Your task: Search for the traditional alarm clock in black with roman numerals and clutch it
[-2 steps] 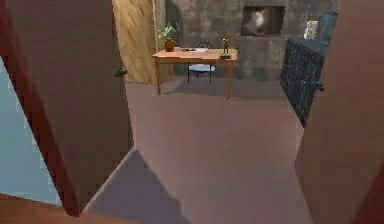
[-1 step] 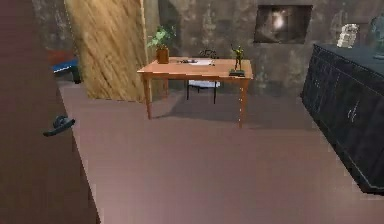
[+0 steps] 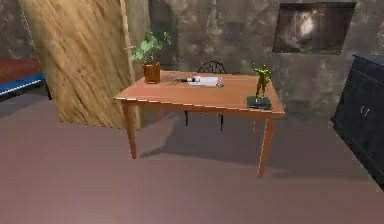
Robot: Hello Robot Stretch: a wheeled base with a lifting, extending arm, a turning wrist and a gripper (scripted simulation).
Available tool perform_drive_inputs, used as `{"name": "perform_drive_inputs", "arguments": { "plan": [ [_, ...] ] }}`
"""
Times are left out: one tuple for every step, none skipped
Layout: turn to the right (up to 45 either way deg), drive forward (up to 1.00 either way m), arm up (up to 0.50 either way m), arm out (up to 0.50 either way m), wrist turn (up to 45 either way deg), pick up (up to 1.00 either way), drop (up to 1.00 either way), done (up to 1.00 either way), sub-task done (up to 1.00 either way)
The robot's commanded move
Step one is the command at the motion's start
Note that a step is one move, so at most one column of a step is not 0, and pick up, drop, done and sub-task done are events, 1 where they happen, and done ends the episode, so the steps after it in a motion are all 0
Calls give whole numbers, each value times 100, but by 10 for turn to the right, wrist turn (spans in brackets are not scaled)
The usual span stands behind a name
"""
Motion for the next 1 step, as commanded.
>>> {"name": "perform_drive_inputs", "arguments": {
  "plan": [
    [-450, 0, 0, 0, 0, 0, 0, 0, 0]
  ]
}}
